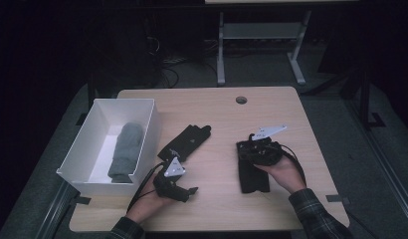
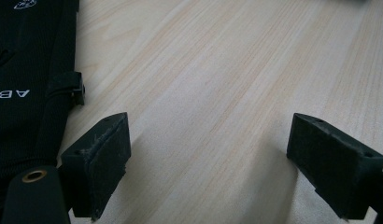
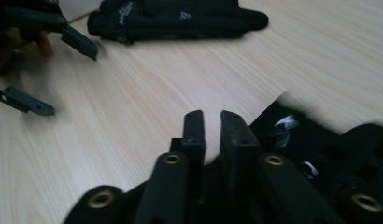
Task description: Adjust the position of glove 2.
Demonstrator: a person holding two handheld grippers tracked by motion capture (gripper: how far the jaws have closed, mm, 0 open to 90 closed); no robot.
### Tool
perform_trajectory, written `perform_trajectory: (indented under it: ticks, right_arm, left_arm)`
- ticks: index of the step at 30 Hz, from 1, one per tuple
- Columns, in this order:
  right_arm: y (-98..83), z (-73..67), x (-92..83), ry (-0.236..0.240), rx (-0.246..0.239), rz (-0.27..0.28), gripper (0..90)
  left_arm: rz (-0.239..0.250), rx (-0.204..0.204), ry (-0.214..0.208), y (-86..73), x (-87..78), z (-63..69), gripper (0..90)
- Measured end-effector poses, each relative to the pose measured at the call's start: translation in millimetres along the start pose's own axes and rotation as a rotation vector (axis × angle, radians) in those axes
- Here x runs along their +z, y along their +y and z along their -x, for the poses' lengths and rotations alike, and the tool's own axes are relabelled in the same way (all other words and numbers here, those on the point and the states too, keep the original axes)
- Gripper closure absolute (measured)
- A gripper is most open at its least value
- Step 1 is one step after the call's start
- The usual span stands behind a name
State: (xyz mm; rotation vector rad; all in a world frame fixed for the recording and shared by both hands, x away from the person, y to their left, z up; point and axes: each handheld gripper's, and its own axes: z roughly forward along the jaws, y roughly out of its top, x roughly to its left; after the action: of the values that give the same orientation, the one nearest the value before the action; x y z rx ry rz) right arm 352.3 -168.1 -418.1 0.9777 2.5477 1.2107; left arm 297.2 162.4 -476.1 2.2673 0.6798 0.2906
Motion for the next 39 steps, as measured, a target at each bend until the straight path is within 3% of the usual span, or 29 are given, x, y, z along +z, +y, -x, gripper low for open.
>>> perform_trajectory:
  ticks: [2, 5, 8, 11, 12, 15, 20, 23, 26, 28, 31, 34, 35, 36, 39]
  right_arm:
    - [-0.3, 0.0, -0.8, 0.000, 0.013, -0.001, 77.8]
    - [-16.5, 12.7, -10.4, -0.048, 0.031, -0.022, 89.6]
    - [-32.3, 23.3, -16.0, -0.078, 0.039, -0.063, 90.0]
    - [-44.0, 29.6, -18.5, -0.069, 0.044, -0.086, 90.0]
    - [-53.2, 31.1, -16.1, -0.037, 0.052, -0.103, 90.0]
    - [-56.2, 24.6, -5.3, -0.012, 0.020, -0.159, 90.0]
    - [-52.0, 11.1, 4.9, 0.045, -0.010, -0.167, 90.0]
    - [-48.7, -3.2, 12.6, 0.097, -0.046, -0.166, 90.0]
    - [-47.3, -7.3, 15.5, 0.107, -0.064, -0.167, 90.0]
    - [-46.1, -8.5, 15.2, 0.113, -0.073, -0.143, 74.7]
    - [-45.5, -6.2, 7.8, 0.105, -0.046, -0.099, 64.4]
    - [-48.2, -1.4, 1.4, 0.076, -0.044, -0.054, 51.9]
    - [-48.2, -1.4, 1.4, 0.076, -0.044, -0.054, 51.9]
    - [-51.5, 1.4, -1.9, 0.051, -0.041, -0.044, 43.5]
    - [-61.5, 4.7, -6.5, -0.006, -0.049, -0.044, 34.7]
  left_arm:
    - [0.000, 0.001, 0.001, 0.0, 0.0, -0.1, 13.0]
    - [0.000, -0.002, -0.001, 0.0, 0.0, 0.1, 13.0]
    - [0.000, -0.002, -0.001, 0.0, 0.1, 0.1, 12.9]
    - [0.000, -0.003, -0.001, 0.0, 0.1, 0.2, 12.9]
    - [0.001, -0.003, -0.001, 0.1, 0.2, 0.2, 12.9]
    - [0.001, -0.004, -0.001, 0.2, 0.3, 0.2, 12.9]
    - [0.006, -0.009, 0.005, 0.7, 1.5, -0.1, 12.9]
    - [-0.028, -0.011, 0.013, 5.1, 1.8, 0.0, 13.0]
    - [-0.046, -0.020, 0.018, 8.4, 2.6, 0.7, 13.8]
    - [-0.059, -0.030, 0.034, 15.5, 3.1, 0.2, 13.8]
    - [-0.040, -0.054, 0.045, 26.3, 3.3, -3.8, 13.8]
    - [-0.053, -0.043, 0.067, 35.1, 4.2, -8.2, 13.8]
    - [-0.057, -0.050, 0.072, 40.3, 5.5, -11.9, 13.8]
    - [-0.048, -0.063, 0.082, 47.8, 7.8, -16.9, 13.8]
    - [-0.046, -0.071, 0.122, 61.4, 12.7, -25.7, 14.1]
